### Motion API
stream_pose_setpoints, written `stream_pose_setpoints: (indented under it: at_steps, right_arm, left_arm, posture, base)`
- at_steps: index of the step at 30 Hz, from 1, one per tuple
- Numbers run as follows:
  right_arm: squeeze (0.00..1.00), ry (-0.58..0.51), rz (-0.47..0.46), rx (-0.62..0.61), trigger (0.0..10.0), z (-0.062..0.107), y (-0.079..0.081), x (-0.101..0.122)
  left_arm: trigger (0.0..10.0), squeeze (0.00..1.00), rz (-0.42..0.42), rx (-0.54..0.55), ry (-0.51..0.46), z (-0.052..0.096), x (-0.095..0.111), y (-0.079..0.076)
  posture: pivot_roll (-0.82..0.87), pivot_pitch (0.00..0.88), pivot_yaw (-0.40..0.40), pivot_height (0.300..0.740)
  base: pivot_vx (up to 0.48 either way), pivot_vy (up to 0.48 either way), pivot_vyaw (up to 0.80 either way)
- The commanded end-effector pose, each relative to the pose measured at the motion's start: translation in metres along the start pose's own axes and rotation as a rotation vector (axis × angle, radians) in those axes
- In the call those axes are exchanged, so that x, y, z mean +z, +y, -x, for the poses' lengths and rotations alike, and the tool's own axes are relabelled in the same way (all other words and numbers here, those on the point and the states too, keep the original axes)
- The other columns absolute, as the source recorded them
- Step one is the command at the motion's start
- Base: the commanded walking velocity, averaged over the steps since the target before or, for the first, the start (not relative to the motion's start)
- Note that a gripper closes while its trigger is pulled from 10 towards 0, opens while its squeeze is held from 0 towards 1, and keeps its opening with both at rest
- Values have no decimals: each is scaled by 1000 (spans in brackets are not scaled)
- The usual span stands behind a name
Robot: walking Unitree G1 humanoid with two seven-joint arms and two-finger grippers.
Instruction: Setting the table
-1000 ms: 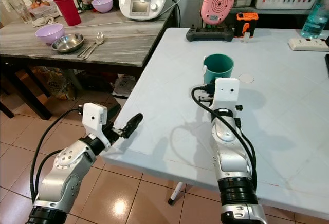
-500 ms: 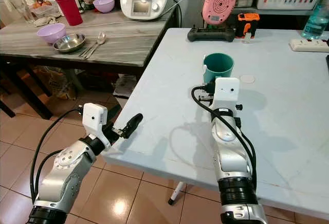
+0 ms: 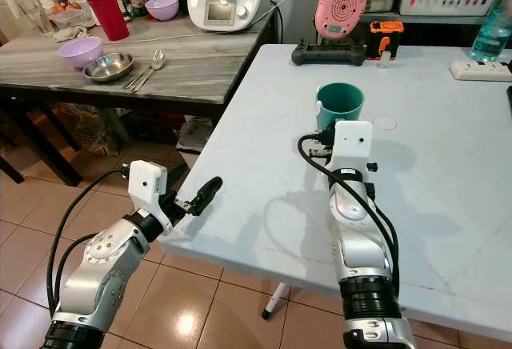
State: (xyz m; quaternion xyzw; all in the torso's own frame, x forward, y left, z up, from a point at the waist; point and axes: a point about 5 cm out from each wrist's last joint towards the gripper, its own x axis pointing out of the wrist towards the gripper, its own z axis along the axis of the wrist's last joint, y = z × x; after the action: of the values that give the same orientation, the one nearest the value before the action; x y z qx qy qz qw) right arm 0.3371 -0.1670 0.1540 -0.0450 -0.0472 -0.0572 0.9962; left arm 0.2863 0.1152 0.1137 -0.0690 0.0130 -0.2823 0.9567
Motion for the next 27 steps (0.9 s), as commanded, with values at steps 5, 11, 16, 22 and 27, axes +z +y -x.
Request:
stream_pose_setpoints:
  at_steps: [5, 11, 16, 22, 27]
  right_arm:
    - [0, -24, 1, 13, 10000, 0, 3, 6]
    - [0, -24, 1, 13, 10000, 0, 3, 6]
    - [0, -24, 1, 13, 10000, 0, 3, 6]
    - [0, -24, 1, 13, 10000, 0, 3, 6]
    - [0, 14, -41, -24, 10000, 23, -8, -7]
  left_arm:
    - [10000, 0, -16, 16, 3, 1, 1, 4]
    - [10000, 0, -16, 16, 3, 1, 1, 4]
    - [10000, 0, -16, 16, 3, 1, 1, 4]
    - [10000, 0, -16, 16, 3, 1, 1, 4]
    - [10000, 0, -87, 217, 48, -11, -7, 20]
  posture:
    - [-237, 0, 105, 740]
    - [-237, 0, 105, 740]
    - [-237, 0, 105, 740]
    - [-237, 0, 105, 740]
    - [-280, 0, 113, 740]
  base:
    - [0, 0, 0]
    - [0, 0, 0]
    - [0, 0, 0]
    - [0, 0, 0]
    - [0, 0, 0]
